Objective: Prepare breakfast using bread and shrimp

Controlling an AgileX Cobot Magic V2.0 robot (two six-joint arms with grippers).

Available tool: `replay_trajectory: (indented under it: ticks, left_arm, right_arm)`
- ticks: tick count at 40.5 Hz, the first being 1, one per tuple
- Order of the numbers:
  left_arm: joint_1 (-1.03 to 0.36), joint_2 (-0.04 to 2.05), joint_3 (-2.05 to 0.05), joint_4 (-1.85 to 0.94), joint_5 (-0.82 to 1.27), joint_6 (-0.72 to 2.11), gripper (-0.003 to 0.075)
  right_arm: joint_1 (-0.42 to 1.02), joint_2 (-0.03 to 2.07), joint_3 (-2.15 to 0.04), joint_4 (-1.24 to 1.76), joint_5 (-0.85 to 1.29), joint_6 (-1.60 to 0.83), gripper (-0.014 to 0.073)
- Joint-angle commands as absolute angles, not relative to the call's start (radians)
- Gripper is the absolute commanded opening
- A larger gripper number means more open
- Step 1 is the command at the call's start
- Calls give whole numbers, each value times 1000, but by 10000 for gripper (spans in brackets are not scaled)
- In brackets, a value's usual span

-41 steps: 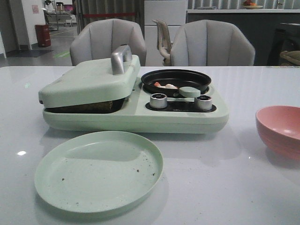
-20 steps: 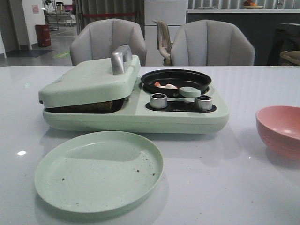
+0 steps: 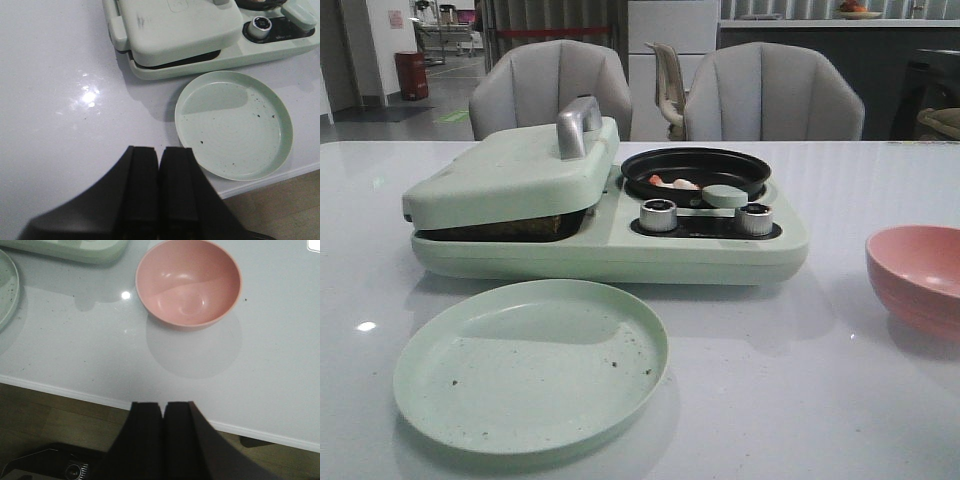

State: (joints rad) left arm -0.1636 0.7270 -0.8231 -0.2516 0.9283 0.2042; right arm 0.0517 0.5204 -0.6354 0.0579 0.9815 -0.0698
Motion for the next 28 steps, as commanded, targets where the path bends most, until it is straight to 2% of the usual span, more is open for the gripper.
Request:
replay_trajectory:
  ticks: [1,8,15,22,28]
  left_arm:
    - [-171,725,-851,-265,864,196,102]
    - [-171,702,-847,-270,858,196,102]
    - [-102,589,-808,-208,770,203,102]
    - [-26,358,-583,-208,553,203,102]
    - [-20,198,-402,-210,445,203,102]
  right_arm:
    - [53,523,-661,55,921,-70,43]
    - [53,523,-661,55,923,-70,43]
    - [53,523,-661,55,923,-70,43]
    - [53,523,-661,55,923,-70,43]
    - [53,523,-661,55,923,-70,43]
